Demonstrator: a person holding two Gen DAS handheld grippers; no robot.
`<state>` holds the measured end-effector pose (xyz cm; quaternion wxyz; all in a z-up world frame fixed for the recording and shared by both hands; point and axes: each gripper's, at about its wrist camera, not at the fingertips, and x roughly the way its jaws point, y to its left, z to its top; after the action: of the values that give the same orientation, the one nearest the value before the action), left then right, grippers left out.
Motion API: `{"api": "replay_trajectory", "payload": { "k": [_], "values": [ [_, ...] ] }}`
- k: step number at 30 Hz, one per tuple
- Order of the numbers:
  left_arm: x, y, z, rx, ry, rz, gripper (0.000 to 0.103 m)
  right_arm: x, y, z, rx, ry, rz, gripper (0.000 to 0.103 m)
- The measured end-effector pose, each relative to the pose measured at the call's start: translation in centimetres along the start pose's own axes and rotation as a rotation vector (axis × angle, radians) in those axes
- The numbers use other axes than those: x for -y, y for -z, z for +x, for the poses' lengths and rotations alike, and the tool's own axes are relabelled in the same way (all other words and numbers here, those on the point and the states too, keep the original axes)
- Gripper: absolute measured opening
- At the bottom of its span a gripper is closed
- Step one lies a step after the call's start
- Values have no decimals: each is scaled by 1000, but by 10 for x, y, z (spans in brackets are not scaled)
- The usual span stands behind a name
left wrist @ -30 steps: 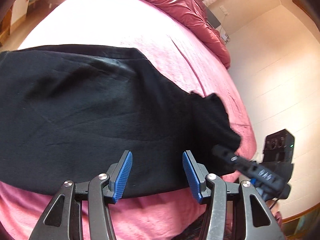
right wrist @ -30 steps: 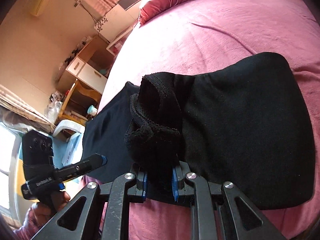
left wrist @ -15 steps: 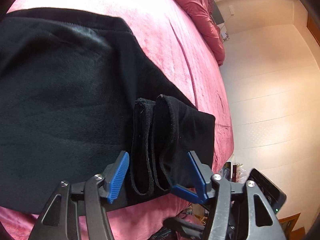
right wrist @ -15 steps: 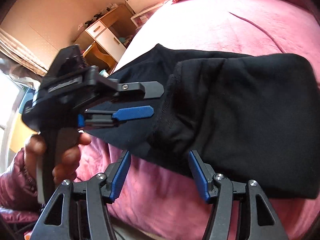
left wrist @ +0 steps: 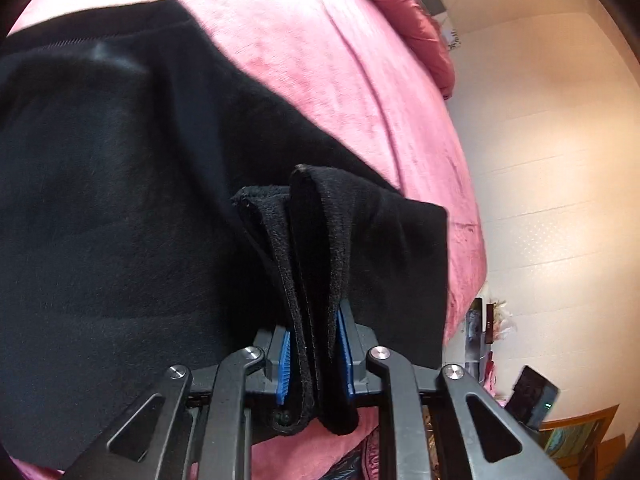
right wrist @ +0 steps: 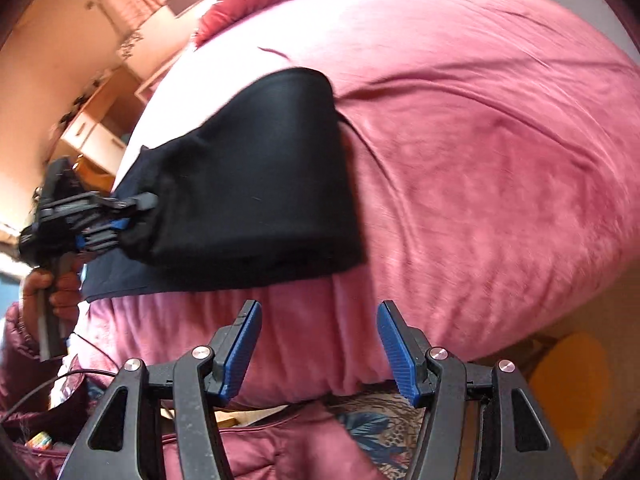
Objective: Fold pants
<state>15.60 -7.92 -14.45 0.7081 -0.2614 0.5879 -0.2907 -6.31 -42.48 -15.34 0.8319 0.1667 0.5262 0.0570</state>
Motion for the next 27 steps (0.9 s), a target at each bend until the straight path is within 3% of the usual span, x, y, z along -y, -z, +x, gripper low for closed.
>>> {"api": "replay_trajectory", "payload": {
  "k": [5, 8, 12, 17, 23, 27],
  "values": [
    [31, -7, -35, 77, 101, 79, 17, -10, -7, 22, 0, 28, 4, 61],
    [46, -11, -56, 119, 120, 135, 17, -21, -15, 29, 22, 43, -11, 61],
    [33, -9, -63, 145, 33, 138, 16, -39, -26, 33, 41, 31, -46, 61],
    [-10, 3, -36, 61, -129, 89, 16, -53, -29, 24, 51, 22, -108, 54],
    [-23, 11, -22, 60, -145, 86, 16, -75, -53, 13, 121, 0, -149, 50],
    [-14, 19, -30, 86, -176, 161, 16, -95, -83, 25, 173, 4, -152, 50]
  ]
}}
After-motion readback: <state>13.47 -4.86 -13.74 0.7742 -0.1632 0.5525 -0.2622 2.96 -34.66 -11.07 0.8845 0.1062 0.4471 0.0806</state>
